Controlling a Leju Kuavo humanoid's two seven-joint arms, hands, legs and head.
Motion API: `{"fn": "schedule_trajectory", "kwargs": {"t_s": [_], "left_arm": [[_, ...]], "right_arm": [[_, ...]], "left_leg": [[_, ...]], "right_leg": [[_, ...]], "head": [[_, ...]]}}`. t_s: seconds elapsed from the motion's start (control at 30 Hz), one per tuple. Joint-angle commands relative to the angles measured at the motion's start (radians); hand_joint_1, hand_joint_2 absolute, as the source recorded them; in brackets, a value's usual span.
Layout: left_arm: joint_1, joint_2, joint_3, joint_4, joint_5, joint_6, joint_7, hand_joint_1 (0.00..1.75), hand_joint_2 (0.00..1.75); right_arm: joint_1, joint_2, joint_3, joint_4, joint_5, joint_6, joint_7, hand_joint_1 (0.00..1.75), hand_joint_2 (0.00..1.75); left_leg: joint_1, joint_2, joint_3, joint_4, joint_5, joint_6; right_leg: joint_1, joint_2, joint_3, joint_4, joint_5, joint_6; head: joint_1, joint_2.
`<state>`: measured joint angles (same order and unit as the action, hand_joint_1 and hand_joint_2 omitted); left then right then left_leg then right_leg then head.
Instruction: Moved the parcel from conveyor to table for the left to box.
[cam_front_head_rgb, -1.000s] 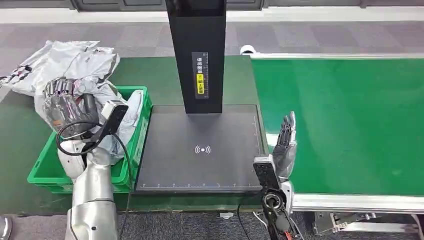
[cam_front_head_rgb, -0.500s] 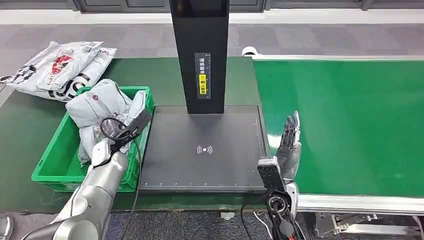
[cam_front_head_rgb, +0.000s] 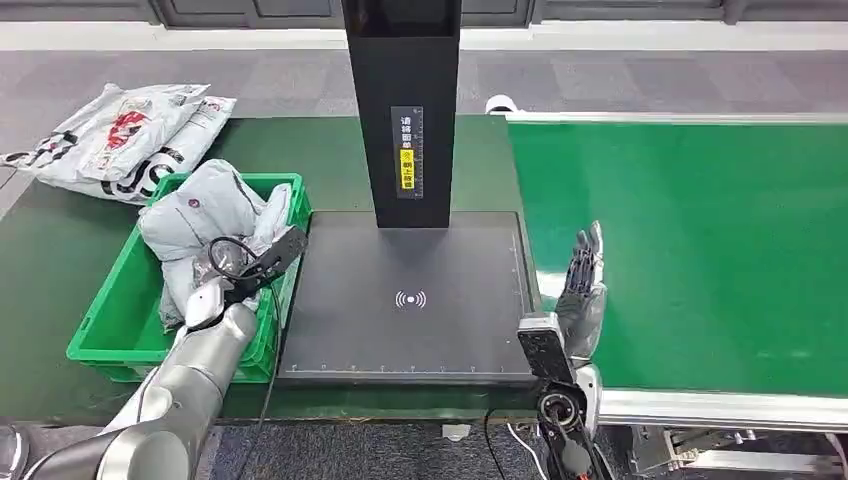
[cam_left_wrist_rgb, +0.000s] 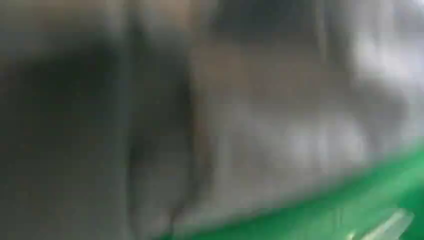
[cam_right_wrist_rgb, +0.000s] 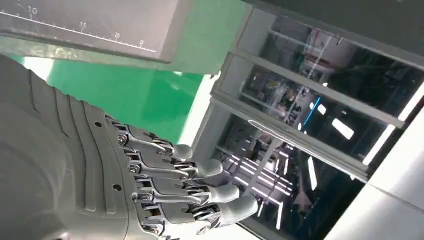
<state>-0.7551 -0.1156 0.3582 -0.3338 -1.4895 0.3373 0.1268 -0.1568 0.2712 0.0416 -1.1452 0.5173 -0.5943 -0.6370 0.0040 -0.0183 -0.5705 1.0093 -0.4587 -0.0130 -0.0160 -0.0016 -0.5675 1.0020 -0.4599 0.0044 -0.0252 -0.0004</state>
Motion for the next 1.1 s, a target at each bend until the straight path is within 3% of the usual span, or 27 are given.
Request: {"fn": "schedule_trajectory", "kwargs": {"t_s": [0.03,0.07,0.2,0.27,0.37,0.53,0.6,0.63,0.73,0.8,0.87,0.9,0.97,1.03,1.1], "left_arm": [[-0.028,-0.025,0.227,0.033,0.299,0.250,-0.318,0.00,0.00],[-0.045,-0.041,0.302,-0.006,0.440,0.324,-0.495,0.00,0.00],[-0.086,-0.051,0.377,-0.034,0.680,0.343,-0.770,0.00,0.00],[-0.089,-0.062,0.352,-0.066,0.757,0.361,-0.825,0.00,0.00],[-0.012,-0.094,0.199,-0.269,0.897,0.361,-0.825,0.00,0.00],[0.029,-0.158,0.237,-0.441,0.749,0.361,-0.825,0.00,0.00],[0.034,-0.168,0.202,-0.452,0.756,0.361,-0.825,0.00,0.00],[0.033,-0.152,0.118,-0.404,0.866,0.361,-0.825,0.00,0.00],[0.033,-0.152,0.118,-0.404,0.866,0.361,-0.825,0.00,0.00],[0.035,-0.142,0.055,-0.367,0.899,0.361,-0.825,0.00,0.00],[0.054,-0.123,-0.177,-0.328,1.113,0.222,-0.825,0.00,0.00],[0.074,-0.137,-0.256,-0.327,1.193,0.055,-0.825,0.00,0.00],[0.087,-0.171,-0.333,-0.310,1.240,-0.047,-0.825,0.00,0.00],[0.086,-0.200,-0.423,-0.271,1.255,-0.054,-0.825,0.00,0.00],[0.086,-0.200,-0.423,-0.271,1.255,-0.054,-0.825,0.00,0.00]], "right_arm": [[-0.007,-0.012,-0.032,0.044,-0.001,-0.007,0.000,0.00,0.00],[-0.020,-0.013,-0.027,0.069,-0.013,-0.015,-0.008,0.00,0.00],[-0.079,-0.014,-0.019,0.160,-0.055,-0.050,-0.045,0.00,0.00],[-0.110,-0.014,-0.016,0.198,-0.076,-0.062,-0.061,0.00,0.00],[-0.141,-0.014,-0.009,0.223,-0.098,-0.075,-0.061,0.00,0.00],[-0.172,-0.020,0.003,0.255,-0.123,-0.086,-0.061,0.00,0.00],[-0.188,-0.019,0.005,0.274,-0.137,-0.088,-0.061,0.00,0.00],[-0.193,-0.022,0.014,0.280,-0.146,-0.097,-0.061,0.00,0.00],[-0.193,-0.022,0.014,0.280,-0.146,-0.097,-0.061,0.00,0.00],[-0.194,-0.024,0.020,0.285,-0.156,-0.102,-0.061,0.00,0.00],[-0.201,-0.024,0.018,0.301,-0.158,-0.104,-0.061,0.00,0.00],[-0.209,-0.022,0.011,0.318,-0.149,-0.104,-0.061,0.00,0.00],[-0.224,-0.014,-0.018,0.346,-0.110,-0.104,-0.061,0.00,0.00],[-0.244,-0.003,-0.029,0.380,-0.082,-0.104,-0.061,0.00,0.00],[-0.244,-0.003,-0.029,0.380,-0.082,-0.104,-0.061,0.00,0.00]], "left_leg": [[0.001,0.001,-0.002,-0.001,0.002,0.000],[0.000,0.001,-0.003,-0.002,0.003,0.000],[0.001,0.000,-0.003,0.000,0.002,0.002],[0.001,0.003,-0.005,0.000,0.004,0.001],[0.001,0.005,-0.006,0.001,0.003,0.001],[0.001,0.005,-0.008,0.000,0.002,0.000],[0.001,0.004,-0.009,0.001,0.002,0.001],[0.001,0.004,-0.010,0.001,0.002,0.001],[0.001,0.005,-0.012,0.000,0.003,0.001],[0.001,0.005,-0.011,0.000,0.003,0.001],[0.001,0.004,-0.012,-0.001,0.003,0.000],[0.001,0.002,-0.012,0.000,0.003,0.000],[0.001,0.000,-0.012,0.000,0.003,0.001],[0.001,-0.001,-0.013,0.000,0.004,0.001],[0.000,-0.002,-0.014,0.000,0.004,0.001]], "right_leg": [[0.001,0.000,-0.001,-0.002,0.002,0.000],[0.001,-0.001,-0.003,-0.003,0.003,0.000],[0.001,-0.002,-0.002,-0.001,0.002,0.000],[0.001,0.000,-0.004,-0.002,0.004,0.000],[0.001,0.004,-0.007,-0.001,0.005,0.000],[0.001,0.004,-0.009,-0.001,0.004,0.000],[0.001,0.004,-0.011,0.000,0.004,0.000],[0.002,0.004,-0.011,-0.001,0.004,0.000],[0.001,0.004,-0.013,-0.001,0.005,0.001],[0.002,0.005,-0.013,-0.001,0.004,0.000],[0.002,0.003,-0.013,-0.002,0.005,0.000],[0.001,0.002,-0.013,-0.001,0.004,0.000],[0.001,0.000,-0.013,-0.001,0.004,0.001],[0.001,-0.001,-0.013,-0.002,0.004,0.001],[0.001,-0.002,-0.013,-0.002,0.004,0.001]], "head": [[0.000,0.000],[0.000,0.000],[0.000,0.000],[0.000,0.000],[0.000,0.000],[0.000,0.000],[0.000,0.000],[0.000,0.000],[0.000,0.000],[0.000,0.000],[0.000,0.000],[0.000,0.000],[0.000,0.000],[0.000,0.000],[0.000,0.000]]}}
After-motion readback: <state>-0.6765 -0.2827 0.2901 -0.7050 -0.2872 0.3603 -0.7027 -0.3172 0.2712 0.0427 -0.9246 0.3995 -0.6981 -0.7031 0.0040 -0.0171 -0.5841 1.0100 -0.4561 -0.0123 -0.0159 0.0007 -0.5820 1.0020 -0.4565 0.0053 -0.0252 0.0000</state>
